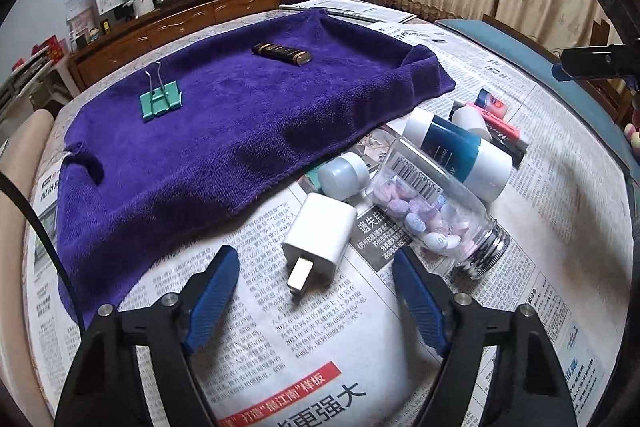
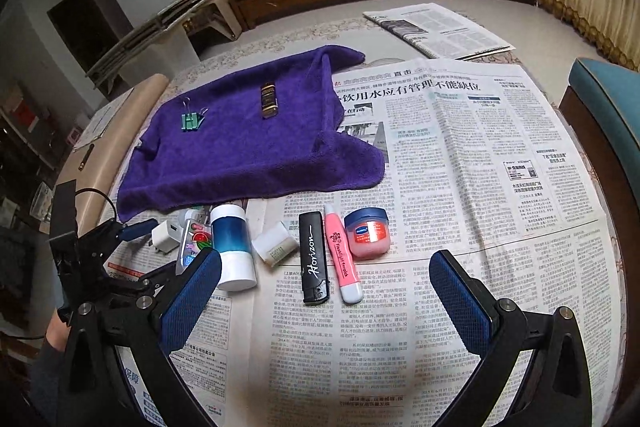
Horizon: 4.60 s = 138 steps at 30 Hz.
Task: Organize rigid objects
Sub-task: 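Grasp the white charger with the left tool while the right tool grasps the Vaseline tin, then place the white charger and Vaseline tin on the purple towel, opening both tools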
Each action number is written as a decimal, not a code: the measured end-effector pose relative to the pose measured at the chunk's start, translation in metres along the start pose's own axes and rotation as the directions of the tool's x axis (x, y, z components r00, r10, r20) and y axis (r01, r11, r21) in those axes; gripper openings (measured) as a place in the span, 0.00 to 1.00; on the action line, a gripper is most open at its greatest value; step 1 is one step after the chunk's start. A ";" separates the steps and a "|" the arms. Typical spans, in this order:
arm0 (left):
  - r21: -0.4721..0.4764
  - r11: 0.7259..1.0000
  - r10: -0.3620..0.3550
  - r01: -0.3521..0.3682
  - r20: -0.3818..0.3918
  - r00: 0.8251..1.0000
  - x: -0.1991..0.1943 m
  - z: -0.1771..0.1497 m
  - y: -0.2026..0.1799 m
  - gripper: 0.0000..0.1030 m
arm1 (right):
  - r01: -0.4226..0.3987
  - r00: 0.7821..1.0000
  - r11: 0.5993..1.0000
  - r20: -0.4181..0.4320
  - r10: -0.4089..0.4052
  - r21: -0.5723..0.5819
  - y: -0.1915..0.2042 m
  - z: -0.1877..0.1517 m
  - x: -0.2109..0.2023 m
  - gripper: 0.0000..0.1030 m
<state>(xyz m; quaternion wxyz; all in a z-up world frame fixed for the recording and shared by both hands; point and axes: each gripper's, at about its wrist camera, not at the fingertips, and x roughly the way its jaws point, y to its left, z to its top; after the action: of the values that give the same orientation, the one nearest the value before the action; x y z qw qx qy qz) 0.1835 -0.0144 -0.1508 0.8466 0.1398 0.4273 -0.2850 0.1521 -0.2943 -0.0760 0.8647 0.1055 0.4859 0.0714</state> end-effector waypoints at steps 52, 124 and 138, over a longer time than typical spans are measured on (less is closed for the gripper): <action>-0.225 0.974 -0.006 0.018 0.055 0.998 -0.042 -0.040 -0.007 0.25 | 0.259 0.965 0.956 0.005 -0.261 -0.138 -0.036 0.004 0.080 0.87; -0.261 0.947 0.167 -0.190 -0.107 0.980 0.049 0.082 0.129 0.25 | 0.089 0.994 0.941 -0.034 -0.105 -0.326 0.072 0.160 0.207 0.36; -0.230 0.952 0.169 -0.203 -0.161 0.972 0.054 0.085 0.127 0.68 | 0.029 0.994 0.918 -0.086 -0.069 -0.395 0.072 0.159 0.206 0.47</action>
<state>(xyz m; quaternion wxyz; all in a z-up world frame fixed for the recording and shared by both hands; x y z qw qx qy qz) 0.3401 0.0269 -0.1440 0.8485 0.0937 0.5020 -0.1385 0.3936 -0.1961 -0.1477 0.8447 -0.0860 0.5063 0.1507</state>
